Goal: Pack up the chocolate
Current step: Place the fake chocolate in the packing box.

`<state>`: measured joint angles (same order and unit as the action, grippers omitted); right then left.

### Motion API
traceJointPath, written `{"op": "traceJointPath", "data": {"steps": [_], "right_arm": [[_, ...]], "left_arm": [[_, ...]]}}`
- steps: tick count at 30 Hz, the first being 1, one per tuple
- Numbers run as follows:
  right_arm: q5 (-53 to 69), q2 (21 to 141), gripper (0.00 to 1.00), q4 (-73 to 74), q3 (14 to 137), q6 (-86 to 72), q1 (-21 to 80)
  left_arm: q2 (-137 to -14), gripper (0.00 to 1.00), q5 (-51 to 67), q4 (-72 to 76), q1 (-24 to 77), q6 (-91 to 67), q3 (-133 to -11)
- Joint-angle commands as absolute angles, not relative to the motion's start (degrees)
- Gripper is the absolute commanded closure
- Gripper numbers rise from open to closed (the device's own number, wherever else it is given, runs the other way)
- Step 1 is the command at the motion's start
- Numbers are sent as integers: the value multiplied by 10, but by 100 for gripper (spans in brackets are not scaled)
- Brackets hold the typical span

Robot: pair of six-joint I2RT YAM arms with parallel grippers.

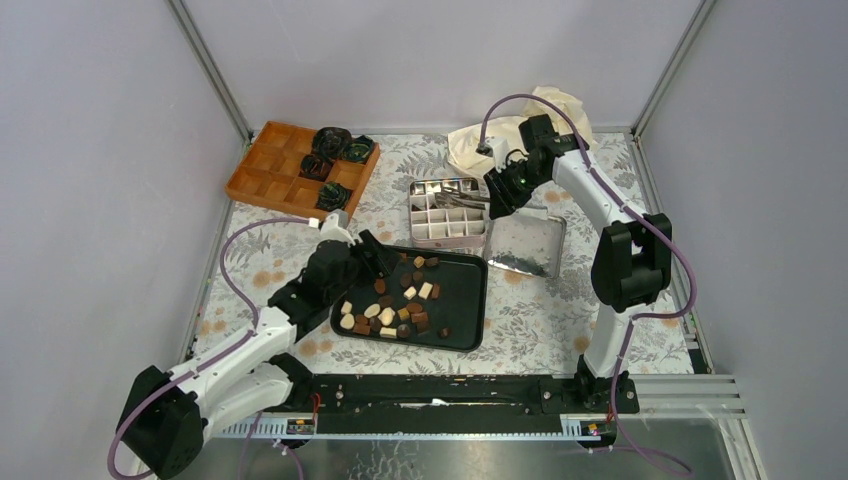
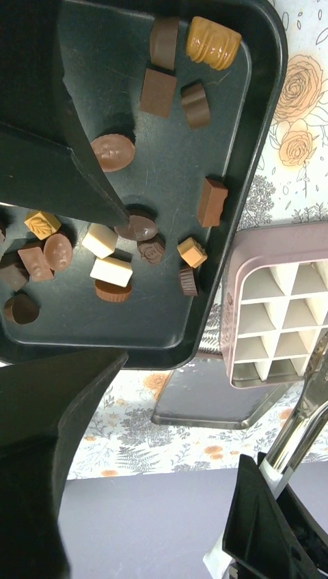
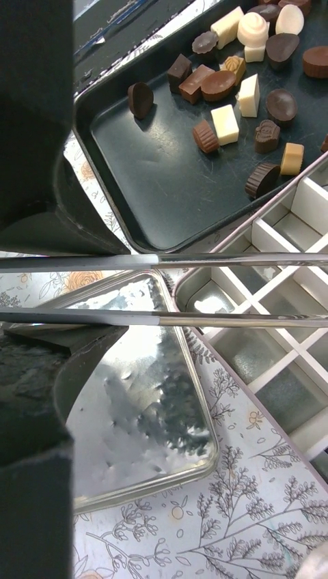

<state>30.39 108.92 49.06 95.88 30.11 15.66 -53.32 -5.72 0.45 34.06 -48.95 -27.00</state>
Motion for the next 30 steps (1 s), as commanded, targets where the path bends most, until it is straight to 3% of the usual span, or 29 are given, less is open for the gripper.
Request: {"op": "traceJointPath", "data": {"steps": [1,9,18,25,30], "right_arm": [[303,1100,59,492,1000,293,161],[356,1055,61,511,984,315,159],[523,814,60,517,740,440,157],[514,666,59,487,555,535,157],[465,660,59,461,499,575,157]], "left_arm": [[-516,26,-44,25,337,-496,-279],[-493,22,-34,35,337,-498,-269],[-448,10,-17,43,334,-503,-245],[-423,11,-3,71,332,-511,-222],[-418,12,21,86,332,-524,-201]]}}
